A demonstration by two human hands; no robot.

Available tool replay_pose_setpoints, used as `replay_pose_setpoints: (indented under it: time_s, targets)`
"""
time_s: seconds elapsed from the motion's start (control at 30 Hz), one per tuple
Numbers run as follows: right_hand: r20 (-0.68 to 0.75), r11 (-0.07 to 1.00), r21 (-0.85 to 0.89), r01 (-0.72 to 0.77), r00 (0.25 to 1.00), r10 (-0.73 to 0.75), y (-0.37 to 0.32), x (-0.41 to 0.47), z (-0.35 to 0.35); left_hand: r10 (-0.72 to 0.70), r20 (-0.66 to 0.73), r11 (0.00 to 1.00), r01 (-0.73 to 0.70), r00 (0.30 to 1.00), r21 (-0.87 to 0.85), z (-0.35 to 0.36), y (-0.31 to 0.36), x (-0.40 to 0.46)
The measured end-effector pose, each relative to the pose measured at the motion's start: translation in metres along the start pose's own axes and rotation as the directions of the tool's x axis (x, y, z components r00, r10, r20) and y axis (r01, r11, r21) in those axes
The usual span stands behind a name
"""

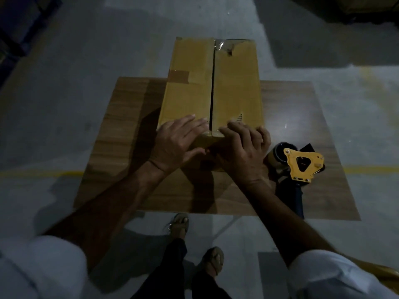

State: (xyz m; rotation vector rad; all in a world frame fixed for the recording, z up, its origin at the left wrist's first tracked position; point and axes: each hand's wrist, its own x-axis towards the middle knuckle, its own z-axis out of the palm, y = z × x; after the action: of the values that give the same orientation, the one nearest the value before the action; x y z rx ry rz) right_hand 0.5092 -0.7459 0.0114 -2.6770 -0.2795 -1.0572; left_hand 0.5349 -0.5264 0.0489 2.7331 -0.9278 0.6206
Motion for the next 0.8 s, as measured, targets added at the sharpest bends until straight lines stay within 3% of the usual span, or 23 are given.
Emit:
replay_pose_setpoints:
  time_s: [0.13,0.23,0.37,0.5,0.6,0.73,0.8]
  targets:
    - [0.124,0.998,-0.013,0.057,0.991,-0.055,0.005,0.005,-0.017,0.026,0.045,1.0,-0.025,0.999,-0.014,-0.008,-0.005,0.0]
    - [0.082,0.997,0.003,0.072,0.994,-0.072,0.009,0.024,-0.023,0.033,-0.087,0.988,-0.046,0.996,-0.148,-0.016,-0.011,0.007]
    - [0.017,0.994,-0.026,0.107,0.994,-0.106,0.012,0.02,-0.017,0.044,-0.217,0.993,-0.066,0.975,-0.095,-0.005,-0.007,0.007]
    - [0.105,0.998,-0.052,0.02,0.994,-0.015,0.0,0.005,-0.013,0.036,-0.097,0.999,-0.039,0.995,-0.026,-0.002,-0.007,0.001]
    - [0.175,0.997,-0.055,0.054,0.984,-0.043,0.0,0.01,-0.022,0.023,0.033,1.0,-0.024,0.999,0.019,-0.009,-0.005,0.001]
    - [0.085,0.998,-0.041,0.056,0.995,-0.052,0.005,0.029,-0.025,0.006,-0.041,0.994,-0.011,0.999,-0.109,-0.017,-0.01,0.009]
    - [0.021,0.999,-0.023,0.046,0.999,-0.046,0.005,0.026,-0.02,-0.01,-0.085,0.996,0.002,0.996,-0.089,-0.012,-0.009,0.008]
